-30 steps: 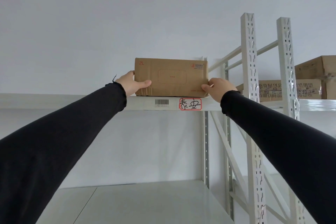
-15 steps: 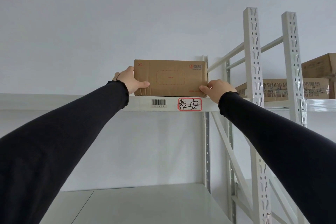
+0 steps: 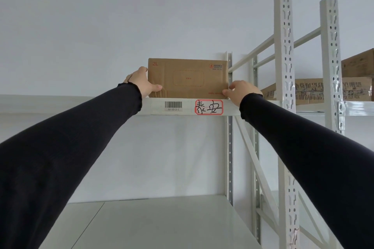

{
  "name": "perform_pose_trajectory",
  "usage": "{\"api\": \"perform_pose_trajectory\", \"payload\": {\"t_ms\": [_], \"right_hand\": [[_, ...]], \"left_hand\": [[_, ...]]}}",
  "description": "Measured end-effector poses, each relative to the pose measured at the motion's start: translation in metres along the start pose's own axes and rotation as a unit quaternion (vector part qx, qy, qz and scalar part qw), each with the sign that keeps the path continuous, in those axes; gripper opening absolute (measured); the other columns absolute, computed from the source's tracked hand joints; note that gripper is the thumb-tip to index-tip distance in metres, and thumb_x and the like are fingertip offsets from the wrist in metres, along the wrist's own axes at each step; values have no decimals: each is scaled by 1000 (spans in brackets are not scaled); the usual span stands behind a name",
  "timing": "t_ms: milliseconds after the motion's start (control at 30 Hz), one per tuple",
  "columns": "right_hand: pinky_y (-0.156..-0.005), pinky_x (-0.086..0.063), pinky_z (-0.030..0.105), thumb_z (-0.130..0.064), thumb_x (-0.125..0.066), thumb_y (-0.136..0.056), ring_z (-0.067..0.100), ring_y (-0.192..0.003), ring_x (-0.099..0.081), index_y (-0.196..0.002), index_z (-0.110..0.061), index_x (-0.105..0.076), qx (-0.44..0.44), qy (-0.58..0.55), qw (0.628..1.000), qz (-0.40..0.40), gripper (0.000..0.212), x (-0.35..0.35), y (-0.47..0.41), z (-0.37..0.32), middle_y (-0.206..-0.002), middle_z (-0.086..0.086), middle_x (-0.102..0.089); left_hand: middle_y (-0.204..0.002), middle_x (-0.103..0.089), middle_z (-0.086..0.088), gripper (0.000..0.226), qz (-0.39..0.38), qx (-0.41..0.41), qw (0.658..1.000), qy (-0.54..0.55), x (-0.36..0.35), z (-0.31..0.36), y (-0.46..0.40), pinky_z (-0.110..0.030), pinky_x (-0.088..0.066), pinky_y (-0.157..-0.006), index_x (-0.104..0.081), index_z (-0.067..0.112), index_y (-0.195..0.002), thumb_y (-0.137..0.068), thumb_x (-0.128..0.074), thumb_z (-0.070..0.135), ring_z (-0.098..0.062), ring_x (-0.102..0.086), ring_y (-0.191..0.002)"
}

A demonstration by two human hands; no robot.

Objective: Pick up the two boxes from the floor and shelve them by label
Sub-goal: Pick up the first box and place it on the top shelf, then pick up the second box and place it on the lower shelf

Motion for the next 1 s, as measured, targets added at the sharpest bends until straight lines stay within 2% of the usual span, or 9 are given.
{"api": "perform_pose_trajectory", "payload": {"t_ms": [67, 200, 300, 400, 567, 667, 800, 1000], "right_hand": [[-85, -54, 43, -47, -51, -93, 24, -102, -61, -127, -19, -55, 15, -10, 999, 28, 43, 7, 8, 2, -115, 2, -65], [-80, -53, 42, -39, -50, -92, 23, -101, -59, -119, -22, -57, 75, -17, 992, 99, 32, 23, 33, 3, -112, 0, -64], [-80, -52, 43, -34, -48, -93, 22, -100, -57, -113, -20, -60, 137, -28, 983, 121, 27, 26, 64, 2, -108, 1, -63], [-85, -50, 44, -30, -51, -92, 24, -101, -56, -114, -19, -60, 167, -26, 979, 110, 26, 20, 103, 2, -108, 2, -63], [-92, -48, 42, -30, -52, -91, 24, -112, -52, -121, -21, -56, 159, -19, 987, 23, 32, -10, 185, 9, -120, 2, -60], [-94, -46, 41, -31, -53, -90, 23, -113, -51, -124, -22, -54, 142, -20, 989, -24, 34, -29, 245, 13, -121, 1, -59], [-93, -46, 40, -30, -54, -91, 23, -113, -51, -127, -21, -52, 108, 2, 989, -102, 37, -53, 339, 19, -124, 2, -58], [-91, -45, 39, -30, -58, -88, 24, -113, -50, -128, -23, -52, 41, 27, 968, -248, 42, -81, 495, 48, -126, 3, -57]], "left_hand": [[-143, -56, -10, 78, 37, -12, 999, -6, 7, 5, 11, -43, -44, -104, -38, 15, -150, -87, -75, 43, -32, -53, -131], [-135, -57, -9, 45, 103, -91, 989, -53, 19, 17, 44, -41, -43, -99, -54, 17, -134, -93, -66, 31, -30, -50, -127], [-129, -60, -7, 34, 90, -140, 981, -97, 17, 23, 76, -41, -44, -99, -61, 17, -129, -96, -62, 28, -29, -51, -123], [-126, -62, -6, 31, 64, -157, 980, -107, 7, 23, 114, -41, -45, -99, -63, 17, -126, -96, -61, 25, -29, -51, -122], [-130, -62, -6, 33, 4, -157, 983, -94, -11, -2, 187, -46, -46, -101, -63, 15, -125, -94, -64, 24, -30, -53, -123], [-135, -61, -6, 38, -61, -148, 982, -102, -27, -24, 242, -45, -45, -103, -62, 14, -130, -95, -65, 29, -30, -52, -125], [-138, -59, -5, 44, -162, -96, 976, -111, -49, -62, 330, -41, -45, -102, -58, 16, -136, -95, -65, 31, -27, -51, -127], [-140, -58, -5, 45, -282, -29, 952, -116, -68, -105, 465, -42, -45, -103, -56, 17, -137, -96, -63, 34, -28, -51, -129]]}}
Point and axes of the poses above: each hand's wrist, its own y-axis away from the middle knuckle, its own x-axis out of the back of the hand, z = x × y, the point moved 4 cm from there along -y, towards the middle knuckle
